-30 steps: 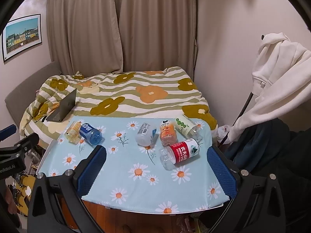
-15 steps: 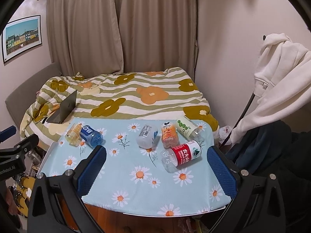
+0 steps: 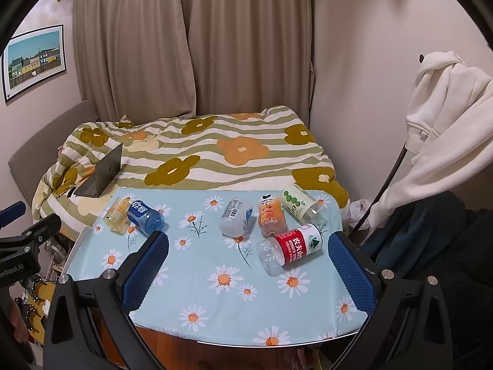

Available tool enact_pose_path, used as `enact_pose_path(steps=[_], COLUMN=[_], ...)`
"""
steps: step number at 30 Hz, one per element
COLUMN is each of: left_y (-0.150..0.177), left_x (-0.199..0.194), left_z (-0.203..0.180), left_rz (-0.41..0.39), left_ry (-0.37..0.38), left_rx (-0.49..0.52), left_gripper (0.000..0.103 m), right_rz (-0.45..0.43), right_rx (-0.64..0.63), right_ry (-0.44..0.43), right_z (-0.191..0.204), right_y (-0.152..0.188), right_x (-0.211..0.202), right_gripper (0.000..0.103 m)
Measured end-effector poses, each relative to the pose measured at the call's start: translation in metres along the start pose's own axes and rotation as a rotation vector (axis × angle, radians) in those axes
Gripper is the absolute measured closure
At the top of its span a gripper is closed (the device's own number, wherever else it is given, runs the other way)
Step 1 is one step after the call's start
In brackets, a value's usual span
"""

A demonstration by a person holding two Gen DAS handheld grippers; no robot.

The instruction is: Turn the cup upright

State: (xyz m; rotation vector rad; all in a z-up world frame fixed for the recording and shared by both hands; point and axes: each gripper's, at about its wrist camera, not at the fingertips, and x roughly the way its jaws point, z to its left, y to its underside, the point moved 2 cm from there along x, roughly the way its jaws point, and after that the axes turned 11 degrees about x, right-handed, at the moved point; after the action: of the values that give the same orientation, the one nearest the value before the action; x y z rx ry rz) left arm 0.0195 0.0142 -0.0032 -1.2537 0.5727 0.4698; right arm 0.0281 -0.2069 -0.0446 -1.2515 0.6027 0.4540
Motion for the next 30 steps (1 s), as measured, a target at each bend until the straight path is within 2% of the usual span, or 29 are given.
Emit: enact_pose_path(steps=[30], left_y=[-0.0010], left_x=[0.0005], left_z=[0.0022], left_rz=[-0.001], left_ry=[0.001], left_rx=[-0.002], left_gripper=[0.000], right_rz=[-0.004], right_rx=[0.007], right_ry=[-0.002], right_z=[0.0002], right_y=[-0.0018], right_x=[0.0024], right_gripper=[0.000])
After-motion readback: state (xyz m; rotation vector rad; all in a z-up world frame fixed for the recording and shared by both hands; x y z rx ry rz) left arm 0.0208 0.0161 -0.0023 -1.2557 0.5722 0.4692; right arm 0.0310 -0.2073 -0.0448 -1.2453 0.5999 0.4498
